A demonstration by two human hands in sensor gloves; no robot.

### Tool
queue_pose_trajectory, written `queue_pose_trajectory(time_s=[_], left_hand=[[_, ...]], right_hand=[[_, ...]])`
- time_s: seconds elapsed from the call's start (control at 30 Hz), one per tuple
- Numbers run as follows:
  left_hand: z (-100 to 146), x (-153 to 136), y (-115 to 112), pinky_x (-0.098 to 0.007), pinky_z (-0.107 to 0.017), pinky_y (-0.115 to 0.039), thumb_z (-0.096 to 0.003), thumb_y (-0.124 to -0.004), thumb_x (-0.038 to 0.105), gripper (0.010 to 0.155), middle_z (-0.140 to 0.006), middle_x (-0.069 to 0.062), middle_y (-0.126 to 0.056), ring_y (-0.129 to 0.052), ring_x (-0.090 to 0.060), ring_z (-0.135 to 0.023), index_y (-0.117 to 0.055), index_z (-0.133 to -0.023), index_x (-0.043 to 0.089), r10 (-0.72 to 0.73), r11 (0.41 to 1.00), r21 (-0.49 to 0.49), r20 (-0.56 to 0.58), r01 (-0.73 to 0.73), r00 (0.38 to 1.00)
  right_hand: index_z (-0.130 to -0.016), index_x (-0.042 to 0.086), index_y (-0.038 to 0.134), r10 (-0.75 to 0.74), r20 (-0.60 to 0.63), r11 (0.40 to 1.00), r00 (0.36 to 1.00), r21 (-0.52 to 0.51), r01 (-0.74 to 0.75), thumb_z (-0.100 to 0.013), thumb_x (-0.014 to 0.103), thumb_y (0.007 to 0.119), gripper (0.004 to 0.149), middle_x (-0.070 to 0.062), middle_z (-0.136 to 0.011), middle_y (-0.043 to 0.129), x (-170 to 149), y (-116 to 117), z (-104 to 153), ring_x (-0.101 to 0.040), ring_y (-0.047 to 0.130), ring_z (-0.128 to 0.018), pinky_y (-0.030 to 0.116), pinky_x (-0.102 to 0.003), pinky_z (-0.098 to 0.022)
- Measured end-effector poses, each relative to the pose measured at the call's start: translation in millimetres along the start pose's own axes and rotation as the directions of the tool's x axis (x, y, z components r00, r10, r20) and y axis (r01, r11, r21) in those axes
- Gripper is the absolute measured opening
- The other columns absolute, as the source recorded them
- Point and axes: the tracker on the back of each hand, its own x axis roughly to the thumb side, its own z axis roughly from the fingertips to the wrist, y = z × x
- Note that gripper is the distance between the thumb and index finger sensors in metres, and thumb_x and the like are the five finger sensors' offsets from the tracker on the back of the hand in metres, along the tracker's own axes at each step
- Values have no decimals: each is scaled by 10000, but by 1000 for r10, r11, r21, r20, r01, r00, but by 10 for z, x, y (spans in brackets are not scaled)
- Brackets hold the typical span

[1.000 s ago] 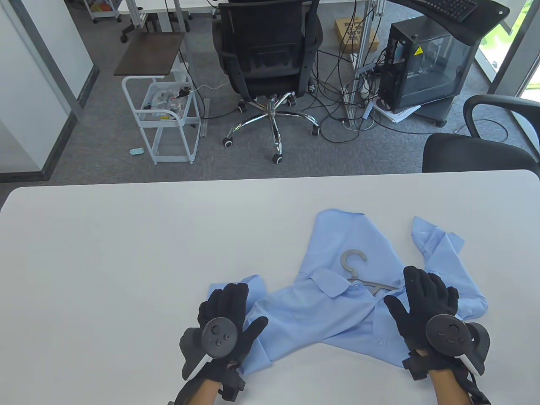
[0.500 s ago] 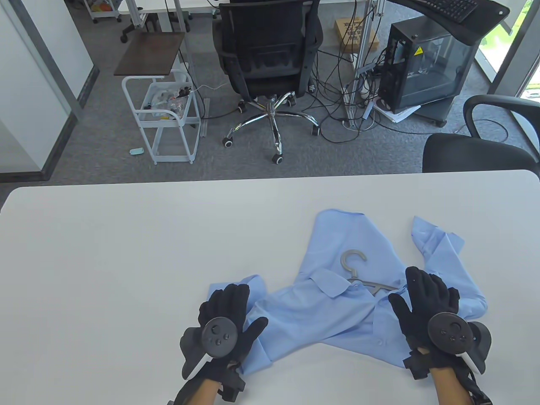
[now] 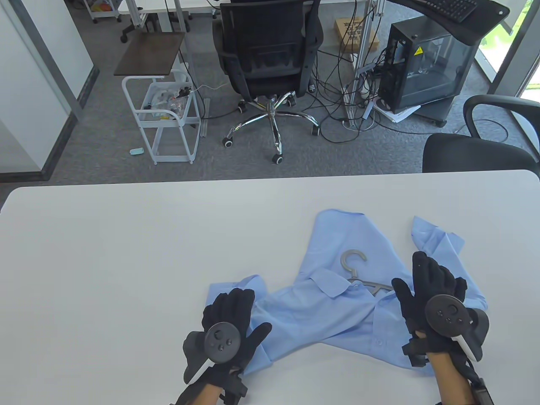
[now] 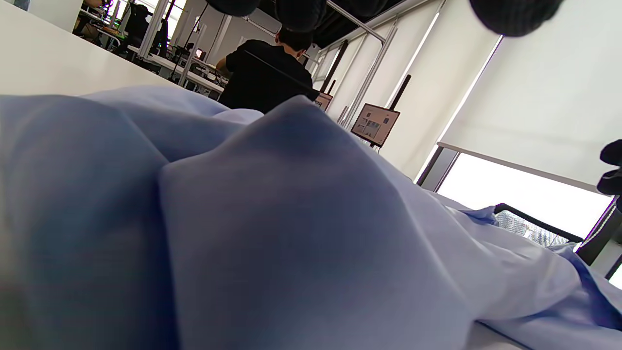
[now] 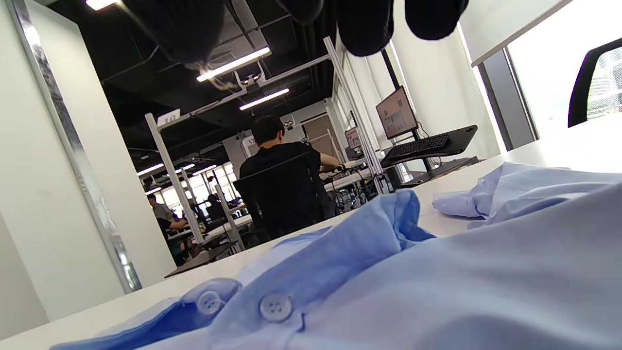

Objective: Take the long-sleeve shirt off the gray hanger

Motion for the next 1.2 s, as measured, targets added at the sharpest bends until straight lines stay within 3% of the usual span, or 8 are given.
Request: queue_pose_trajectory(time_s=[0.1,0.33,0.5,0.67,0.87,0.97,1.07,1.2], left_hand=[[1,18,17,-697,-791,-263,-487,-599,725,852,-1254,-93,-356,-344,-525,-1150,-329,-1181,310,11,1000,8,12,-11,1000],[31,70,15,-698,-789,-262,-488,-599,724,847,-1248,-91,-383,-345,-526,-1150,-341,-1180,309,3,1000,4,37,-4,999],[26,111,-12,-698,-788,-258,-488,-599,723,845,-1248,-92,-386,-343,-528,-1149,-349,-1180,308,-6,1000,-14,56,6,998],[13,144,-37,-699,-788,-260,-490,-599,723,841,-1247,-92,-390,-345,-527,-1150,-354,-1179,309,-28,999,-30,60,30,998],[3,169,-50,-699,-788,-258,-489,-599,723,838,-1248,-94,-388,-343,-528,-1149,-359,-1179,311,-30,999,-37,73,33,997],[-11,176,-67,-699,-787,-255,-490,-598,722,838,-1248,-91,-389,-341,-528,-1149,-358,-1179,310,-29,998,-51,76,33,997],[-16,194,-88,-700,-787,-259,-490,-598,723,837,-1247,-93,-396,-347,-527,-1149,-363,-1179,309,-39,997,-58,78,43,996],[-18,221,-112,-701,-785,-264,-492,-597,722,834,-1244,-92,-410,-379,-526,-1142,-371,-1178,305,-59,996,-64,74,64,995]], right_hand=[[-1168,108,476,146,-49,989,988,19,-145,-581,390,855,753,-242,-1123,611,287,20,-198,-586,585,-1005,272,-795,-698],[-1103,189,626,318,-18,943,948,112,-314,-559,349,878,621,-169,-1067,729,685,324,-675,-500,690,-988,354,-765,-721],[-1119,189,615,285,7,907,959,322,-272,-567,432,841,645,-197,-1088,707,727,670,-975,-530,654,-1006,327,-793,-715],[-1192,191,362,383,12,771,924,547,-327,-545,522,837,868,-227,-1178,538,716,1076,-1118,-620,599,-1019,333,-819,-717],[-1195,170,335,423,29,701,906,623,-348,-538,553,839,912,-227,-1201,479,773,1398,-1203,-621,532,-1050,317,-829,-715],[-1185,155,364,483,53,644,874,655,-396,-549,495,858,874,-243,-1195,444,824,1587,-1193,-611,510,-1051,288,-826,-716],[-1182,149,377,442,13,686,897,639,-347,-558,470,852,847,-274,-1183,433,841,1602,-1217,-607,513,-1041,291,-824,-712],[-1185,173,364,445,-7,669,896,668,-327,-560,497,853,858,-270,-1193,407,815,1584,-1247,-592,508,-1049,313,-826,-710]])
